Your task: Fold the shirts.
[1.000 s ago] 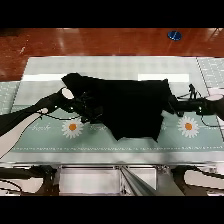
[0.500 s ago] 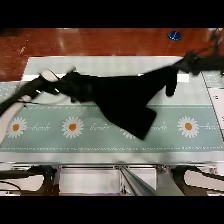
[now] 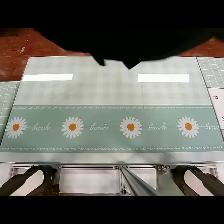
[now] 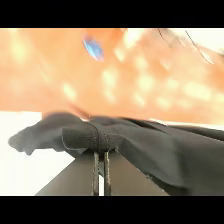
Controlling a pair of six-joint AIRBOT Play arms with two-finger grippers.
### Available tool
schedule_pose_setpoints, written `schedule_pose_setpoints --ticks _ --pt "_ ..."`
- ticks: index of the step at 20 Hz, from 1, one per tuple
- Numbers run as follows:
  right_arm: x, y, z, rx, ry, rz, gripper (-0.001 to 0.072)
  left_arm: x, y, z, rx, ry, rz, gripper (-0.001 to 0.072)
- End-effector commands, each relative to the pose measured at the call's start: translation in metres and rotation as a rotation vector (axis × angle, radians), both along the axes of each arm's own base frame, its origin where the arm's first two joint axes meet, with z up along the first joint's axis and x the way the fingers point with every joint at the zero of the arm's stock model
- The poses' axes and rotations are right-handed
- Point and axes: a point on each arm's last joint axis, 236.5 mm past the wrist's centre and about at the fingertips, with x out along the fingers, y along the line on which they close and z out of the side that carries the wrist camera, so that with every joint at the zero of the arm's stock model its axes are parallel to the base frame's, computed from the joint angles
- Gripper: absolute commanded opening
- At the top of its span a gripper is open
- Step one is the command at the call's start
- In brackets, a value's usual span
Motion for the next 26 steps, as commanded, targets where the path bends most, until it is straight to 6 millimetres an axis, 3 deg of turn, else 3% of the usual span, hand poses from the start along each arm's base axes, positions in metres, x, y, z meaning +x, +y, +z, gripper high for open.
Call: schedule_pose_setpoints --ticks 1,3,6,8,12,14,15,17,20,23,26 --pt "-0.074 -0.048 0.009 -0.125 -0.005 -0.298 0.0020 -0.087 0.052 0.040 0.310 -0.104 0.268 0.0025" --pt "-0.105 -0.074 -0.015 -0.156 0.093 -0.436 0.0020 -0.123 0.069 0.044 0.392 -0.118 0.390 0.0025" --pt "-0.124 -0.086 -0.060 -0.179 0.257 -0.485 0.0021 -0.148 0.042 0.039 0.415 -0.156 0.301 0.0024" --pt "-0.126 -0.087 -0.085 -0.182 0.334 -0.481 0.0020 -0.152 0.032 0.031 0.435 -0.145 0.249 0.0025" --pt "-0.121 -0.090 -0.131 -0.179 0.474 -0.467 0.0020 -0.150 0.033 0.019 0.463 -0.105 0.236 0.0025" --pt "-0.113 -0.081 -0.159 -0.159 0.554 -0.411 0.0020 -0.142 0.034 -0.003 0.469 -0.041 0.220 0.0025" --pt "-0.108 -0.074 -0.178 -0.144 0.602 -0.373 0.0021 -0.134 0.034 -0.022 0.472 0.011 0.207 0.0025" --pt "-0.094 -0.067 -0.214 -0.113 0.669 -0.322 0.0021 -0.115 0.035 -0.079 0.477 0.152 0.173 0.0025" --pt "-0.065 -0.071 -0.269 -0.066 0.724 -0.324 0.0020 -0.083 0.031 -0.186 0.455 0.379 0.104 0.0025" --pt "-0.033 -0.077 -0.328 -0.019 0.827 -0.329 0.0020 -0.059 0.013 -0.288 0.374 0.601 0.013 0.0025" --pt "0.015 -0.073 -0.371 0.056 0.878 -0.279 0.0021 -0.027 -0.002 -0.357 0.275 0.772 -0.043 0.0025"
